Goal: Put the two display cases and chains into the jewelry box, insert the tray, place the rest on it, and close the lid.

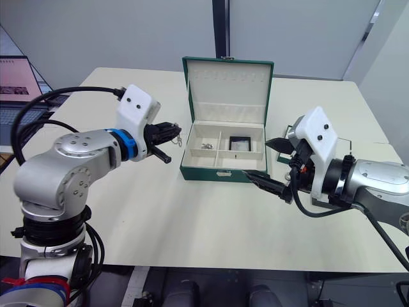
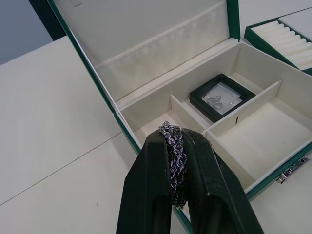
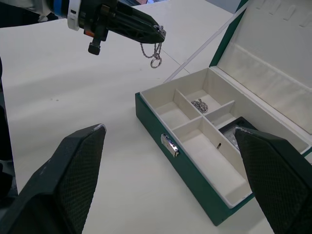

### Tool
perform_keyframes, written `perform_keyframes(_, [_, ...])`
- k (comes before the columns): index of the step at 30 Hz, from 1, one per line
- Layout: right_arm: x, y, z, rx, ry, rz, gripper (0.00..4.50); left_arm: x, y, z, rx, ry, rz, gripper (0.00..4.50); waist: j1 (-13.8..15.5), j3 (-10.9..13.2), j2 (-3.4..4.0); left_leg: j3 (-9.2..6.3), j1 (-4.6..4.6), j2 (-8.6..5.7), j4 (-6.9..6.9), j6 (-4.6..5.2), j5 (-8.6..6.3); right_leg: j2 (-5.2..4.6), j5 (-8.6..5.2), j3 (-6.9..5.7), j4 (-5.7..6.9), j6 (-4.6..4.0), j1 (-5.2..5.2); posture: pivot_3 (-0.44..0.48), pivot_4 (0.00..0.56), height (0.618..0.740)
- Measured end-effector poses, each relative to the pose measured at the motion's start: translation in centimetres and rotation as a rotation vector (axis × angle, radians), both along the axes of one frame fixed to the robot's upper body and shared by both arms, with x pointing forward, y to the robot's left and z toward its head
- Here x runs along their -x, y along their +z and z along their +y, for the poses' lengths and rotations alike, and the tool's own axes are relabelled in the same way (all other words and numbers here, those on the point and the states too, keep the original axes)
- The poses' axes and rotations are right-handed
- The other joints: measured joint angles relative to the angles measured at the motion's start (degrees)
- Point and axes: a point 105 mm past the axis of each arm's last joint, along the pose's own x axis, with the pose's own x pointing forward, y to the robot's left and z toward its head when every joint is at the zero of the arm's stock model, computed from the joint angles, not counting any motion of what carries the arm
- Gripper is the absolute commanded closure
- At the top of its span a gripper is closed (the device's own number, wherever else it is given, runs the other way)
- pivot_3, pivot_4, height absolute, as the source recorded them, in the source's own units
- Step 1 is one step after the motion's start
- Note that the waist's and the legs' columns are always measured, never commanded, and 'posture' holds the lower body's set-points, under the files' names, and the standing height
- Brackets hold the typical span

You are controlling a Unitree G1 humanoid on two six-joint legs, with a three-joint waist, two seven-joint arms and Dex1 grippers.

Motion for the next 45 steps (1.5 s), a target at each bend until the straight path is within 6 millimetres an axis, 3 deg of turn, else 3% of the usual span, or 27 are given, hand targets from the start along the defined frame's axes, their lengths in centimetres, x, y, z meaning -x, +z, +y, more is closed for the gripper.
perform_keyframes(12, [0.0, -0.1, -0.8, -0.009, -0.039, 0.000, 0.00, -2.3, -3.0, -2.4, 0.006, -0.078, 0.028, 4.42, 0.1, 0.0, 0.00, 0.03, 0.00, 0.00, 0.00, 0.00, 0.00, 0.01, 0.00, 0.01, 0.00, 0.00, 0.00, 0.000, 0.150, 0.740])
perform_keyframes(27, [0.1, -0.4, -1.0, -0.003, -0.048, 0.012, 0.00, -3.6, -5.9, -2.5, -0.001, -0.076, 0.066, 4.42, 0.2, 0.0, 0.00, 0.03, -0.01, 0.00, 0.01, -0.01, 0.01, 0.00, 0.00, 0.01, 0.01, 0.00, 0.01, 0.000, 0.150, 0.740])
perform_keyframes(40, [0.1, -0.1, -0.9, 0.001, -0.044, 0.006, 0.00, -3.4, -6.2, -3.0, 0.011, -0.103, 0.086, 0.23, 0.1, 0.0, 0.00, 0.03, -0.01, 0.00, 0.02, -0.01, 0.01, 0.01, 0.00, 0.01, 0.02, 0.00, 0.01, 0.000, 0.150, 0.740])
perform_keyframes(41, [0.1, 0.0, -0.8, 0.001, -0.042, 0.000, 0.00, -3.4, -6.2, -3.0, 0.011, -0.104, 0.085, 0.01, 0.1, 0.0, 0.00, 0.02, -0.01, 0.00, 0.02, -0.01, 0.01, 0.01, 0.00, 0.01, 0.02, 0.00, 0.01, 0.000, 0.150, 0.740])
perform_keyframes(45, [0.1, 0.1, -0.5, 0.004, -0.031, -0.006, 0.00, -3.3, -5.9, -3.0, 0.027, -0.109, 0.076, 0.01, 0.2, 0.0, 0.00, 0.02, -0.01, 0.00, 0.02, -0.01, 0.01, 0.01, 0.00, -0.01, 0.02, 0.00, 0.01, 0.000, 0.150, 0.740])
